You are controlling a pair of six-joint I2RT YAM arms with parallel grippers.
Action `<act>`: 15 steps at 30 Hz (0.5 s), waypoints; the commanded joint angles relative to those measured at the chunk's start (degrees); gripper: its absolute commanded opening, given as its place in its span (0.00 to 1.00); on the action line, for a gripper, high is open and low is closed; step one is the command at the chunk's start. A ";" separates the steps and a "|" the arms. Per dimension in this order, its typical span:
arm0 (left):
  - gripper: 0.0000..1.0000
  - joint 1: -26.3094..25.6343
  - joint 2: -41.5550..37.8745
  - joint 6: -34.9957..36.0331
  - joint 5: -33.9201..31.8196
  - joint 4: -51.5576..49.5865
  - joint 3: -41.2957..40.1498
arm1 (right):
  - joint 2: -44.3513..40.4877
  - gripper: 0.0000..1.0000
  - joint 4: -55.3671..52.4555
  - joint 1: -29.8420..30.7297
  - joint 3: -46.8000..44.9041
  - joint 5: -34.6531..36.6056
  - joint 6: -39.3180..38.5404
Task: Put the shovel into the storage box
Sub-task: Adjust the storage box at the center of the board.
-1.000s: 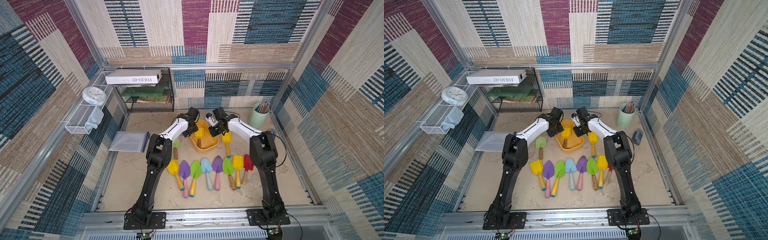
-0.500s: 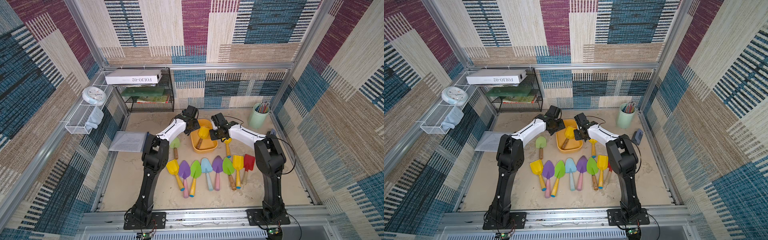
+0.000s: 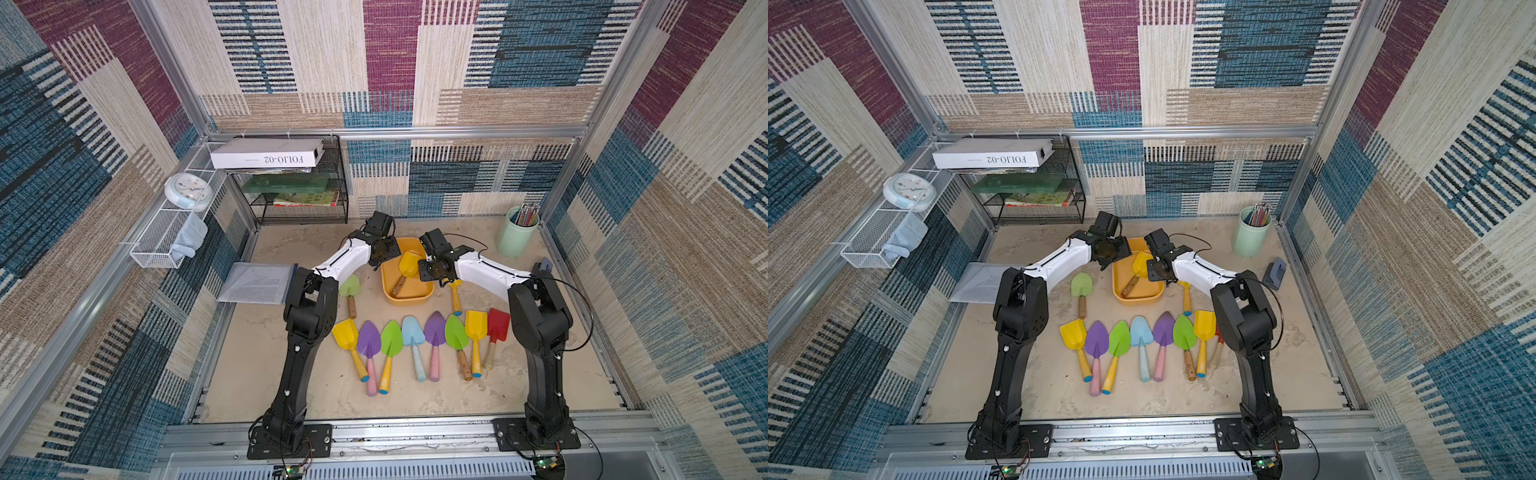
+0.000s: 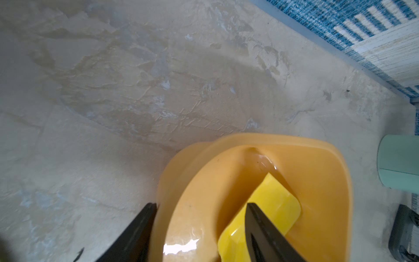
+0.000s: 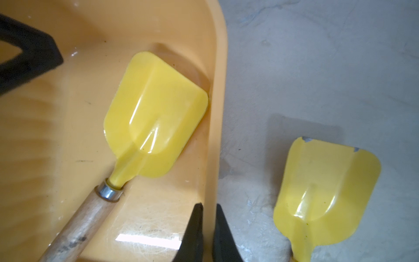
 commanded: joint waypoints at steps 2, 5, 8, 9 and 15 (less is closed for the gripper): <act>0.64 -0.05 0.71 0.80 3.28 3.06 0.95 | -0.41 0.00 0.02 0.45 -0.76 -0.23 0.82; 0.64 -0.03 1.22 0.92 3.61 2.59 1.29 | -0.54 0.00 0.17 0.52 -1.53 -0.37 1.17; 0.64 -0.05 1.35 1.11 3.80 2.61 1.15 | -0.66 0.00 0.28 0.53 -1.89 -0.42 1.30; 0.64 -0.05 1.46 1.15 3.98 2.74 1.20 | -0.73 0.00 0.14 0.54 -1.86 -0.41 1.32; 0.66 0.01 2.29 1.67 4.42 2.23 2.35 | -0.41 0.02 -0.23 0.52 -1.30 -0.33 0.87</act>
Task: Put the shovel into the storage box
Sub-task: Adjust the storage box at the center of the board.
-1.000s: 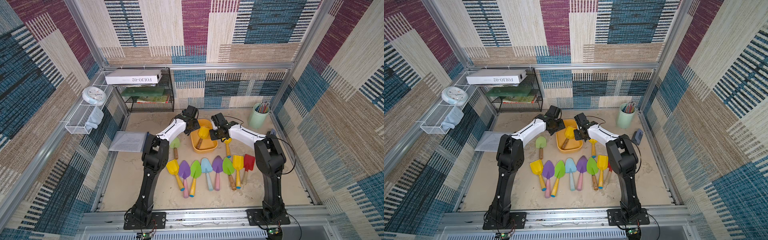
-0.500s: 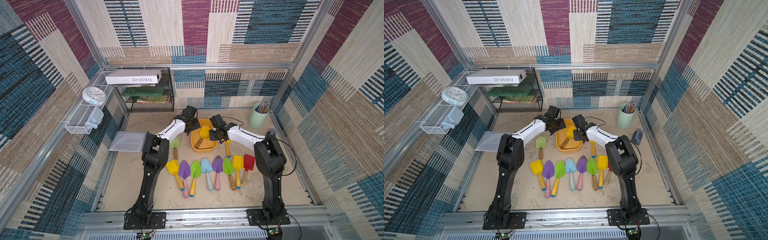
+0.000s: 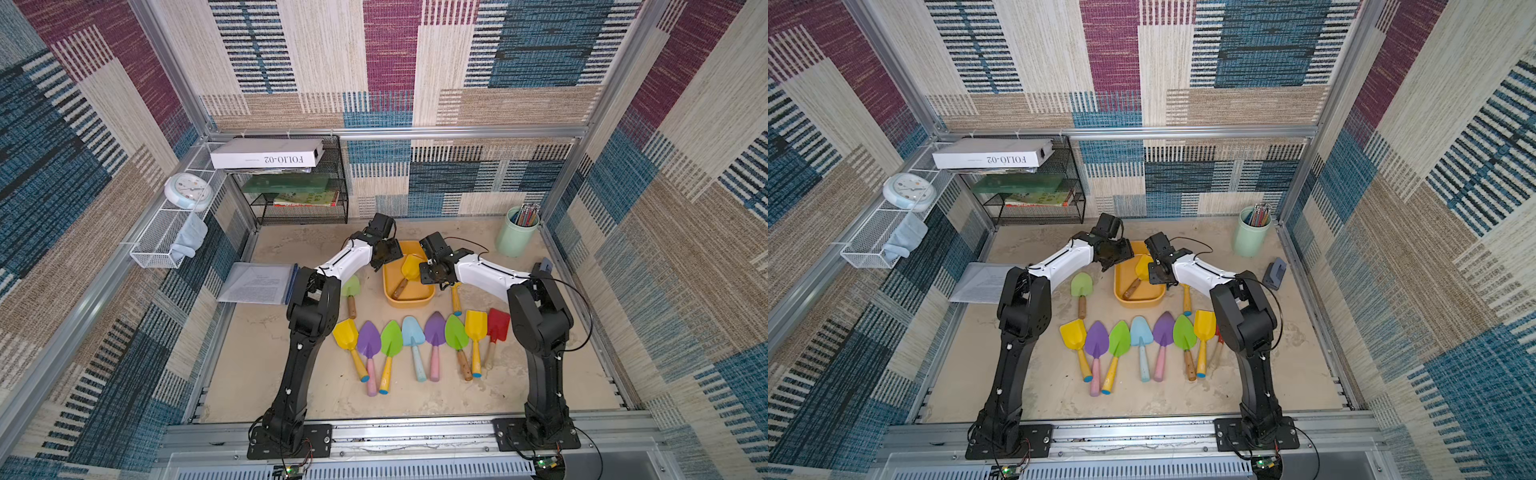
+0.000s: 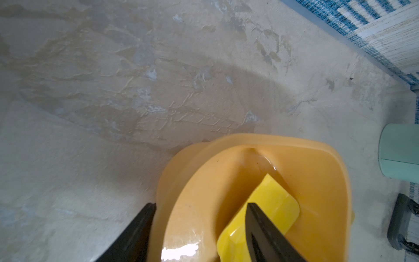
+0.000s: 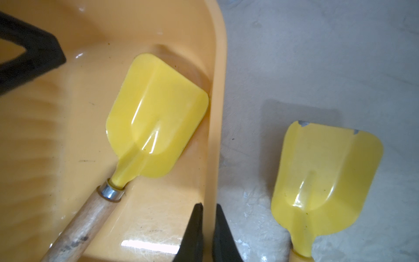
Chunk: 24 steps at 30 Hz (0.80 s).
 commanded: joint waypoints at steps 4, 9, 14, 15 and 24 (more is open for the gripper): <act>0.67 -0.05 0.76 1.29 2.45 1.44 1.58 | 0.25 0.18 -0.82 0.35 0.78 -1.71 -1.13; 0.85 -0.02 0.17 2.06 2.13 1.22 1.69 | 0.31 0.30 -1.07 0.29 1.45 -1.66 -1.54; 0.96 -0.05 -0.62 2.83 1.22 0.67 2.09 | 0.49 0.36 -1.42 0.35 2.77 -1.53 -2.07; 0.97 -0.05 -0.72 3.03 0.99 0.37 2.32 | 0.49 0.37 -1.52 0.26 3.18 -1.45 -2.13; 0.99 0.02 -1.29 4.53 -0.48 -1.40 3.96 | 0.02 0.55 -2.93 0.19 5.26 0.47 -2.69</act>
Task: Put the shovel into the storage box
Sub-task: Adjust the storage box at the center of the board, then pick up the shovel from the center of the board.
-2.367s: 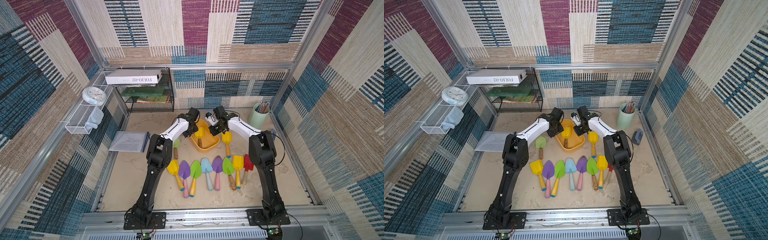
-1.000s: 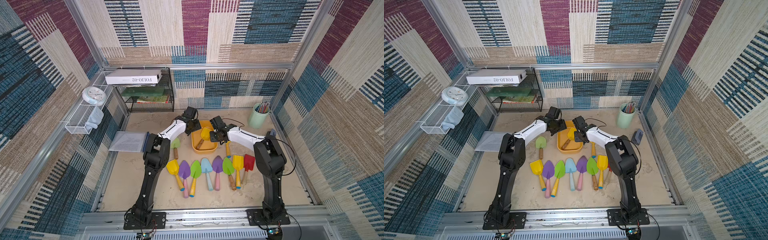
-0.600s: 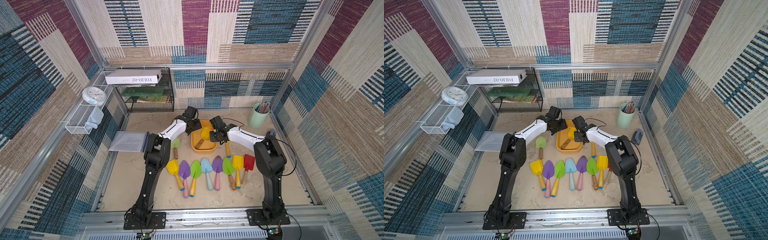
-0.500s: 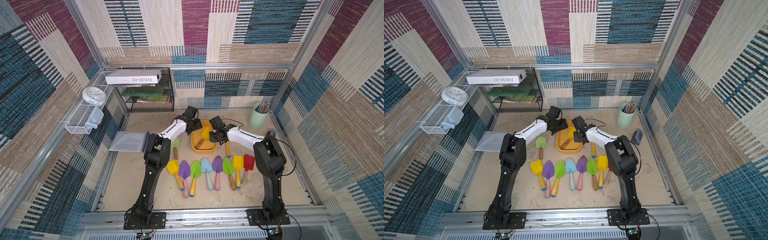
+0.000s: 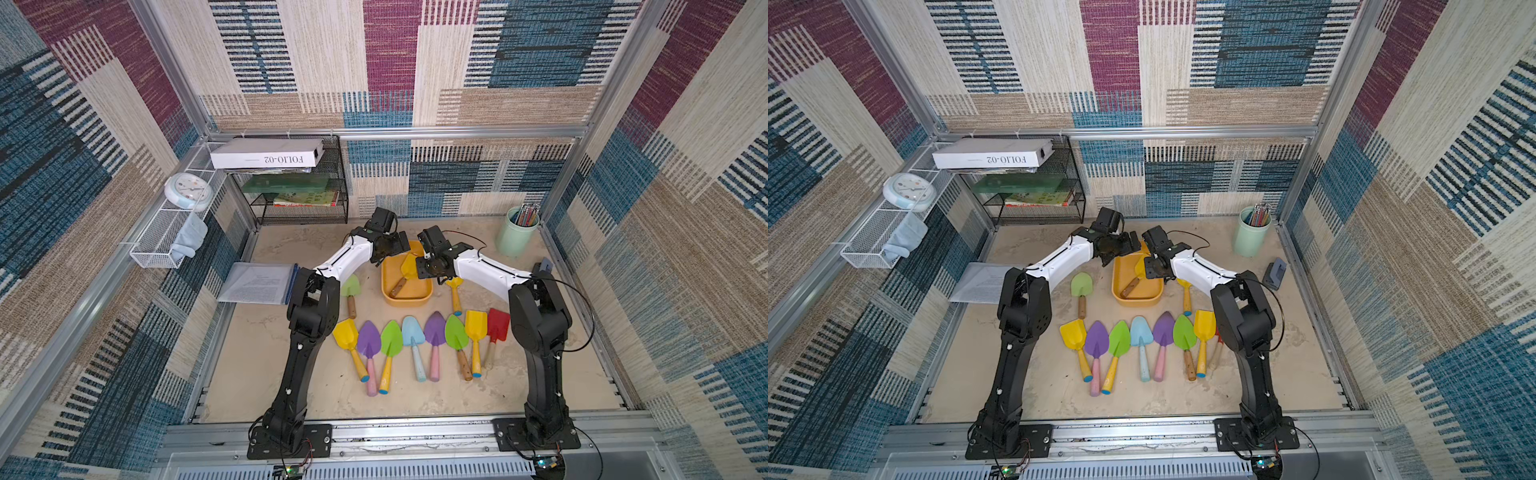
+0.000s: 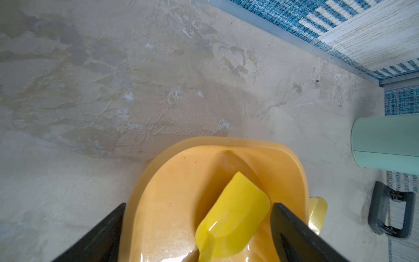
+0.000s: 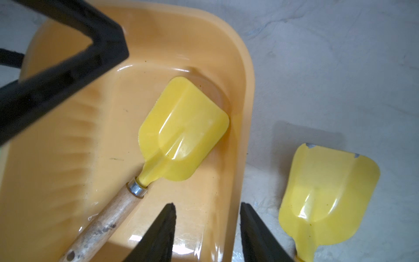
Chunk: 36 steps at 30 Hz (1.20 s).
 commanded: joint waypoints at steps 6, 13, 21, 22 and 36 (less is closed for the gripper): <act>0.99 0.25 -4.48 3.50 -2.63 0.98 -1.22 | -2.88 0.61 -1.69 -0.06 1.18 2.70 -1.21; 0.99 0.21 -11.20 6.33 -4.98 0.41 -2.85 | -8.46 0.65 -3.01 -0.10 -0.59 4.26 -1.34; 0.99 0.13 -30.87 8.12 0.24 13.25 -28.03 | -22.05 0.62 0.07 -0.20 -17.28 10.11 3.12; 0.99 0.17 -33.81 7.84 0.64 14.78 -32.05 | -23.23 0.61 0.46 -0.21 -19.48 10.17 3.45; 0.99 -2.22 -59.88 9.74 -1.05 15.40 -59.48 | -18.38 0.53 4.13 -0.88 -28.70 7.85 6.68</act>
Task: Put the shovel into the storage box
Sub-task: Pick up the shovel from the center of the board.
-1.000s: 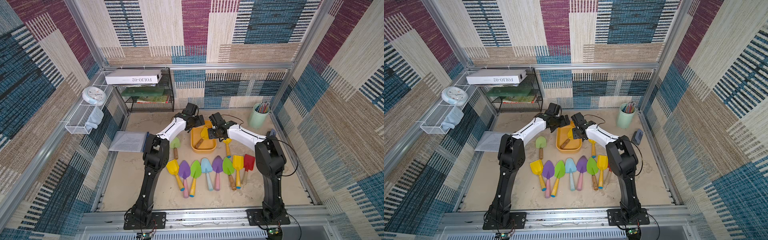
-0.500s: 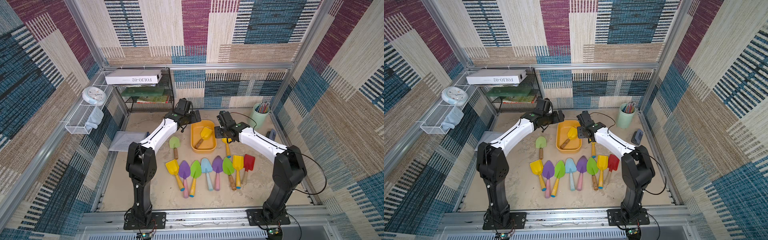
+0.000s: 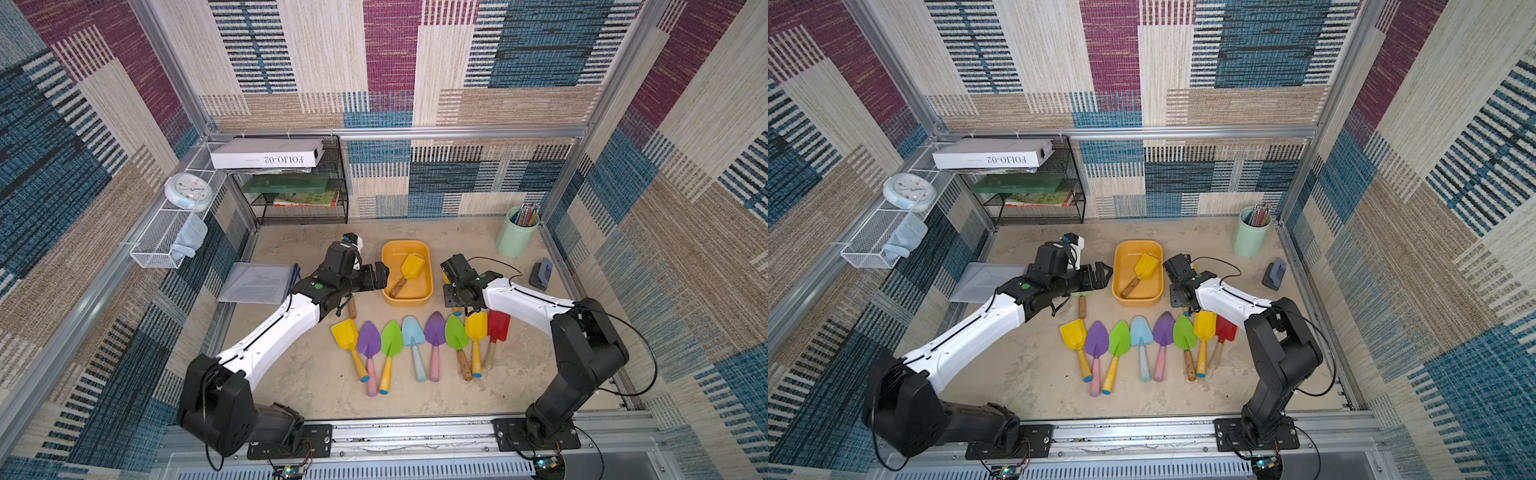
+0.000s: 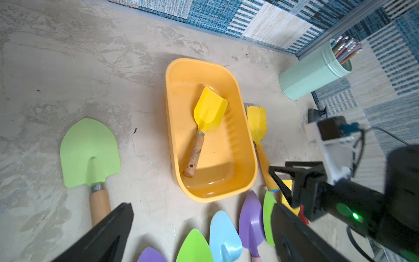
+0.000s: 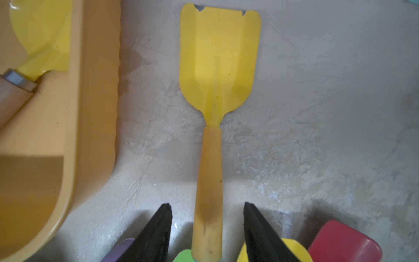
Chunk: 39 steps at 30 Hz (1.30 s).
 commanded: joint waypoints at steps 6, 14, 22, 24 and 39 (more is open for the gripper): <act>0.99 -0.72 -7.20 0.21 -2.13 0.85 -6.51 | 5.10 0.51 3.70 -1.39 0.74 -1.58 0.85; 0.99 -0.90 -8.24 0.10 -3.13 1.10 -8.21 | 8.32 0.41 4.27 -1.98 1.58 -3.01 0.58; 0.99 -1.25 -7.30 -0.52 -2.94 1.01 -7.73 | 8.32 0.14 4.81 -2.00 0.61 -3.28 0.93; 0.99 -1.58 -7.10 -0.60 -2.75 1.01 -7.52 | 8.11 0.04 4.76 -2.01 0.68 -3.02 0.76; 0.99 -7.35 -0.36 -2.97 1.41 1.06 1.23 | -16.31 0.00 9.87 -1.60 -8.95 -5.86 -11.58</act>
